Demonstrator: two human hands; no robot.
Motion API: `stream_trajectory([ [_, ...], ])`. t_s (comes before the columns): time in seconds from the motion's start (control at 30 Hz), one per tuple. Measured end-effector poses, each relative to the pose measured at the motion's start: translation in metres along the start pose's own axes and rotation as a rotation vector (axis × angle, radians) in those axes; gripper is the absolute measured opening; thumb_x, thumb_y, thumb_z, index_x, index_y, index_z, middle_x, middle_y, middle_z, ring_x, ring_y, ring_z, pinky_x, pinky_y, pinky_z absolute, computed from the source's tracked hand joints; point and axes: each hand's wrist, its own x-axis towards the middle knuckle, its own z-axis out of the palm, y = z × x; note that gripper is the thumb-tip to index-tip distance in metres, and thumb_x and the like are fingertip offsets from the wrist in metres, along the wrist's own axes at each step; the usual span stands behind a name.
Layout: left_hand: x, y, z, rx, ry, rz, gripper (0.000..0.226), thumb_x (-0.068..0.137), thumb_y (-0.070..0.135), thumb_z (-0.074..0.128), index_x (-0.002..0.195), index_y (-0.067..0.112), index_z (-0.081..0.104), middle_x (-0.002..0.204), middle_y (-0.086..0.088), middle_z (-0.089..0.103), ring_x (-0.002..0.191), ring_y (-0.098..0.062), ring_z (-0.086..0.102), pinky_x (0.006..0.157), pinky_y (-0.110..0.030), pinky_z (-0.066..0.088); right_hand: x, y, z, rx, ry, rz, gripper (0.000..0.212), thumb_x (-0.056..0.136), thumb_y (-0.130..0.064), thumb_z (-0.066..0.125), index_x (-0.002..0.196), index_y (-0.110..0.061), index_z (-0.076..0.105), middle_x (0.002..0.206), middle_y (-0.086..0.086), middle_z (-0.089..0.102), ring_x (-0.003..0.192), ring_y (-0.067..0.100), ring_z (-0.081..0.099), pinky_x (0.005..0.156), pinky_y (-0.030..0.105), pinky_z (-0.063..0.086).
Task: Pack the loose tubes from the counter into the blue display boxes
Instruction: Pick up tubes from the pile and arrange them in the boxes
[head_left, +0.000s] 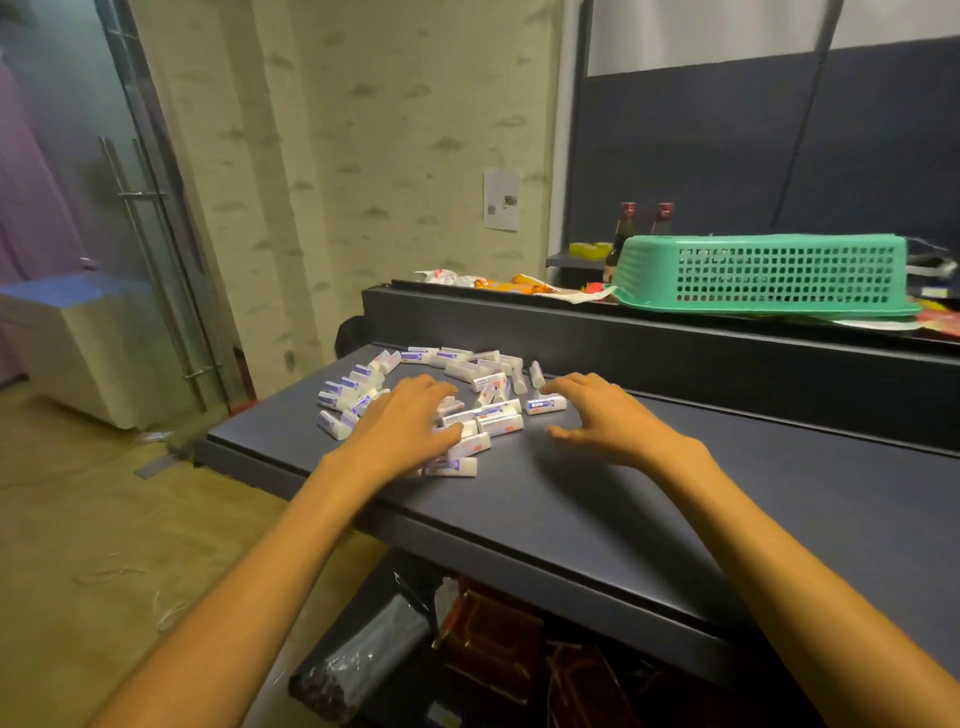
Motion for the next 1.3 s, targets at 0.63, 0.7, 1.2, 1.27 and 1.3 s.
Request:
stream_trajectory([
  [0.63, 0.107, -0.058, 0.035, -0.352, -0.178, 0.506, 0.042, 0.089, 0.038, 0.061, 0.13, 0.03, 0.056, 0.135, 0.007, 0.053, 0.12, -0.013, 0.051, 0.1, -0.033, 0.043, 0.043, -0.034, 0.022, -0.024, 0.085, 0.493, 0.045, 0.093, -0.034, 0.057, 0.136, -0.025, 0.048, 0.139, 0.002, 0.052, 0.124, 0.021, 0.048, 0.101, 0.038, 0.043],
  [0.7, 0.113, -0.054, 0.037, -0.347, -0.229, 0.574, 0.04, 0.089, 0.037, 0.06, 0.129, 0.031, 0.057, 0.133, 0.008, 0.052, 0.122, -0.013, 0.048, 0.102, -0.036, 0.042, 0.039, -0.035, 0.019, -0.027, 0.085, 0.547, 0.046, 0.094, -0.034, 0.057, 0.138, -0.024, 0.047, 0.14, 0.002, 0.051, 0.124, 0.021, 0.049, 0.101, 0.036, 0.043],
  [1.2, 0.135, -0.045, 0.041, -0.286, -0.484, 0.659, 0.041, 0.086, 0.036, 0.068, 0.126, 0.032, 0.061, 0.141, 0.005, 0.041, 0.127, -0.014, 0.039, 0.1, -0.027, 0.032, 0.034, -0.027, 0.016, -0.032, 0.105, 0.601, 0.045, 0.094, -0.03, 0.057, 0.138, -0.024, 0.046, 0.14, 0.001, 0.05, 0.124, 0.019, 0.048, 0.105, 0.039, 0.042],
  [1.27, 0.131, -0.041, 0.039, -0.265, -0.446, 0.636, 0.038, 0.083, 0.038, 0.07, 0.121, 0.032, 0.064, 0.135, 0.004, 0.044, 0.123, -0.014, 0.041, 0.1, -0.029, 0.036, 0.04, -0.025, 0.016, -0.033, 0.1, 0.581, 0.044, 0.094, -0.03, 0.057, 0.136, -0.022, 0.048, 0.139, 0.001, 0.052, 0.122, 0.02, 0.05, 0.103, 0.038, 0.043],
  [1.3, 0.129, -0.039, 0.039, -0.249, -0.416, 0.624, 0.037, 0.081, 0.039, 0.071, 0.118, 0.032, 0.065, 0.131, 0.003, 0.046, 0.121, -0.014, 0.043, 0.101, -0.032, 0.039, 0.044, -0.025, 0.016, -0.038, 0.096, 0.568, 0.043, 0.093, -0.03, 0.058, 0.135, -0.022, 0.049, 0.137, 0.002, 0.054, 0.12, 0.02, 0.051, 0.101, 0.037, 0.044],
])
